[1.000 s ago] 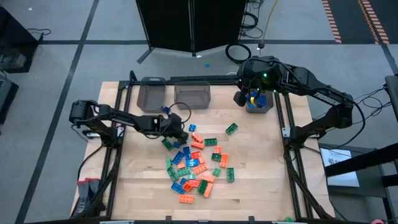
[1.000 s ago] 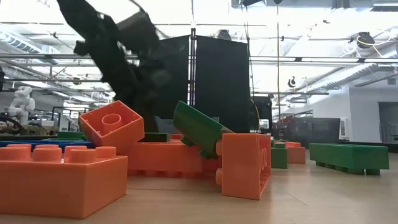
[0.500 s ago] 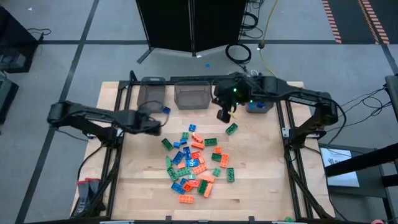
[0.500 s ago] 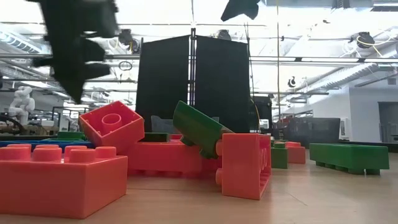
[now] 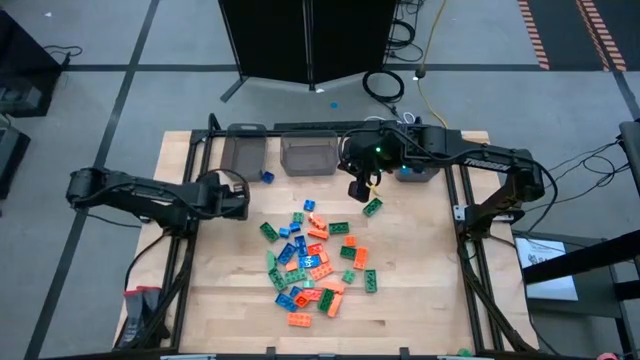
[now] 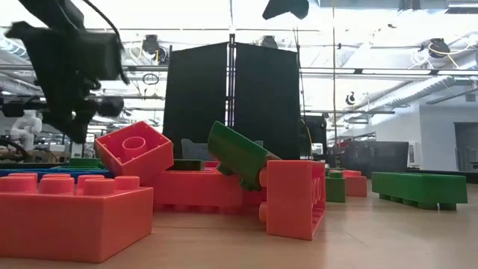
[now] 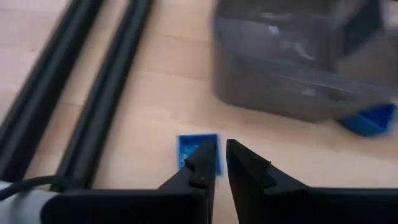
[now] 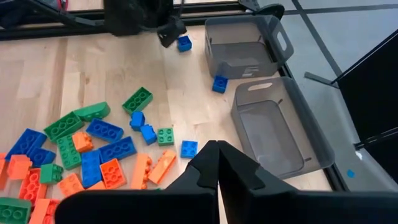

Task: Sort blocks
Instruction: Adjust the game pieces on the table

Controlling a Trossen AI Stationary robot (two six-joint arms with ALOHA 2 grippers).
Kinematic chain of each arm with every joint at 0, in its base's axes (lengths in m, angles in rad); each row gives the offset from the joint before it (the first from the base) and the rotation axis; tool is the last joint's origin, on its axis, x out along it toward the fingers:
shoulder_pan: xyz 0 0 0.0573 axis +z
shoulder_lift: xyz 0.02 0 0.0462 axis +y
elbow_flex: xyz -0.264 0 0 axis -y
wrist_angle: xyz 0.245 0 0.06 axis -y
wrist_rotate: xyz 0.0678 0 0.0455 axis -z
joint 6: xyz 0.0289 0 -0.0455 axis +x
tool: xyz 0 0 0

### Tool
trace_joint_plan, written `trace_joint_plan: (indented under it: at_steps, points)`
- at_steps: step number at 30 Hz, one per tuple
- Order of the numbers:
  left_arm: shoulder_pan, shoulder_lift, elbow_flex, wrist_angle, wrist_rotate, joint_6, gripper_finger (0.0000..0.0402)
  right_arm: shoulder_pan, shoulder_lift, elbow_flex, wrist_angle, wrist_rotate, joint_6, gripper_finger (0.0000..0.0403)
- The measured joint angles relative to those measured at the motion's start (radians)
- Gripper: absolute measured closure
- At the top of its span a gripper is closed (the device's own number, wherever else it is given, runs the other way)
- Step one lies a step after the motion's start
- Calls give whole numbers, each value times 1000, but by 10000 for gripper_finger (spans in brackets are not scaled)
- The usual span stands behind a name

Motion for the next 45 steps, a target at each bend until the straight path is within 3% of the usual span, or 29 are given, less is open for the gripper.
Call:
trace_joint_plan:
  at_steps: [5, 10, 14, 19, 22, 26, 28, 30, 37, 45]
  points:
    - [65, 140, 0, 2, 4, -5, 397, 0, 0, 0, -9, -6, 11, 403]
    - [117, 259, -10, 27, 26, -27, 394, 0, 0, 0, -14, -43, 35, 403]
    - [118, 300, -61, 182, 86, -21, 399, 12, 0, 0, -20, -63, 38, 403]
    - [92, 292, -83, 355, 35, 145, 400, 39, 0, 0, -20, -66, 36, 403]
    - [56, 274, -29, 499, 128, 257, 400, 47, 0, 0, -20, -75, 32, 403]
    - [12, 267, -7, 793, 281, 528, 401, 47, 0, 0, -19, -76, 21, 403]
    - [-8, 264, 20, 867, 302, 568, 401, 45, 0, 0, -17, -75, 7, 403]
    - [-15, 265, 46, 802, 258, 513, 401, 45, 0, 0, -15, -75, -2, 403]
    - [-16, 261, 126, 300, -30, 308, 401, 46, 0, 0, -11, -75, -7, 403]
    - [49, 307, 71, 304, -61, 288, 401, 46, 0, 0, -13, -76, 3, 403]
